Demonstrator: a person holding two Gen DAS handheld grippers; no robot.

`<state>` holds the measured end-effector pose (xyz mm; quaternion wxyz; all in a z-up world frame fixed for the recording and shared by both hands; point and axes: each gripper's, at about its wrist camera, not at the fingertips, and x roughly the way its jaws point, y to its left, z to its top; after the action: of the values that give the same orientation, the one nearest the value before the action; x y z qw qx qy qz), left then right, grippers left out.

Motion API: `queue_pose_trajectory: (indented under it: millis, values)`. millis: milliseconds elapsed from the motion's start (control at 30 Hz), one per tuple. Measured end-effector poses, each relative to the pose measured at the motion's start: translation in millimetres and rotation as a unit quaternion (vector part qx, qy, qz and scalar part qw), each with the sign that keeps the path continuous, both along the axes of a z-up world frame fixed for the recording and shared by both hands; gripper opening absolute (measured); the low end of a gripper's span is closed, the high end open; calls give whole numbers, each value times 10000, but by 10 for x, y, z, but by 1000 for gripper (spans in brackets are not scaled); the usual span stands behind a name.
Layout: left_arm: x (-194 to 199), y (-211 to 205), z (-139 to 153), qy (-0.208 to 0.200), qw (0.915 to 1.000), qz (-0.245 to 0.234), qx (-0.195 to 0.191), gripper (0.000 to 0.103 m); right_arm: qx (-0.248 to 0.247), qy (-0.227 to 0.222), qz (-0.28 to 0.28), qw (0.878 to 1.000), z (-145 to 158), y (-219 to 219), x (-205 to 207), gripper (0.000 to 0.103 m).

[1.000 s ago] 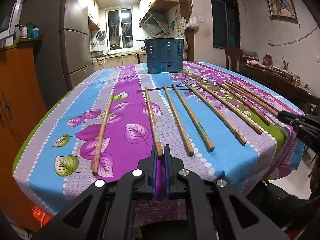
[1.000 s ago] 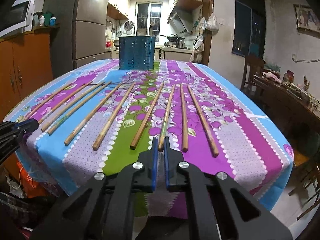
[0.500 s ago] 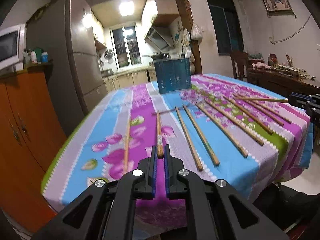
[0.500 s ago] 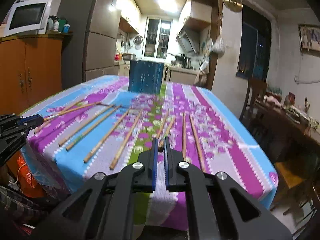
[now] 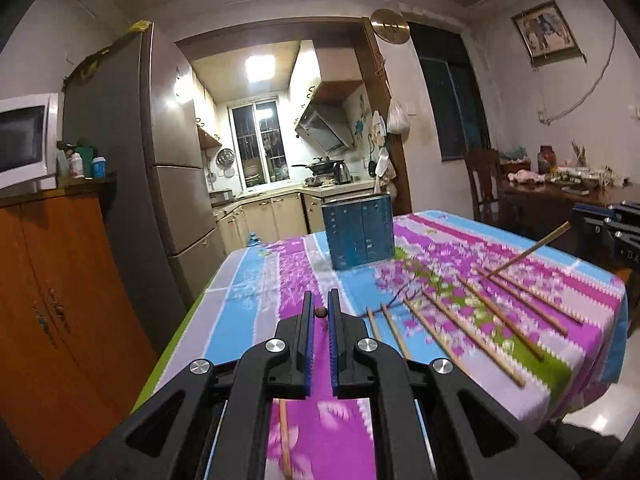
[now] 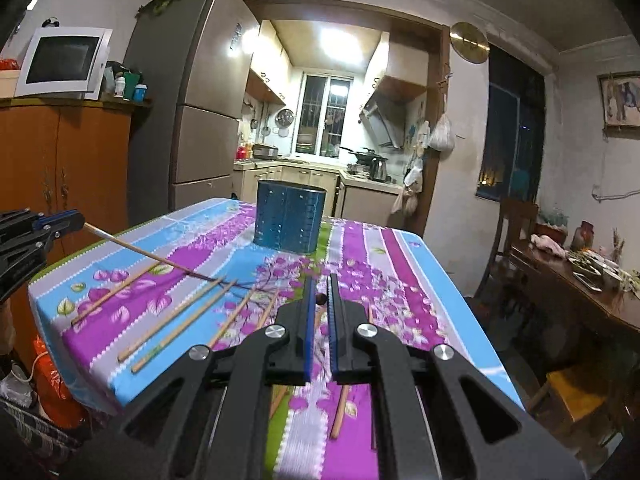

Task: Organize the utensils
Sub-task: 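Lift the chopsticks upright in both grippers and carry them toward the blue holder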

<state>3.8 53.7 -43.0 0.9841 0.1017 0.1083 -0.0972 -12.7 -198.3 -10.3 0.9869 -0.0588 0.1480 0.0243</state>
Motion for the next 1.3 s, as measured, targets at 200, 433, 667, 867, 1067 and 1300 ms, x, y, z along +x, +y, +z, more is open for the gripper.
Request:
queue_pose_trajectory:
  millis: [200, 433, 667, 867, 1067, 1300]
  values:
    - [305, 86, 224, 122, 9993, -159, -329, 8, 8, -10, 183, 9998, 198, -100, 253, 4]
    - [709, 206, 622, 200, 9973, -292, -642, 8, 106, -64, 327, 9994, 413, -215, 475, 4]
    - [949, 179, 803, 232, 9971, -417, -594, 8, 280, 43, 483, 9984, 600, -382, 696, 4]
    - [1132, 171, 942, 311, 9953, -558, -722, 8, 389, 225, 619, 9971, 704, -455, 865, 4]
    - [1134, 122, 1031, 281, 9946, -653, -754, 8, 505, 315, 824, 9948, 853, -466, 929, 4]
    - [1120, -15, 1165, 154, 9940, -811, -723, 8, 551, 377, 977, 9930, 1005, -456, 1022, 4]
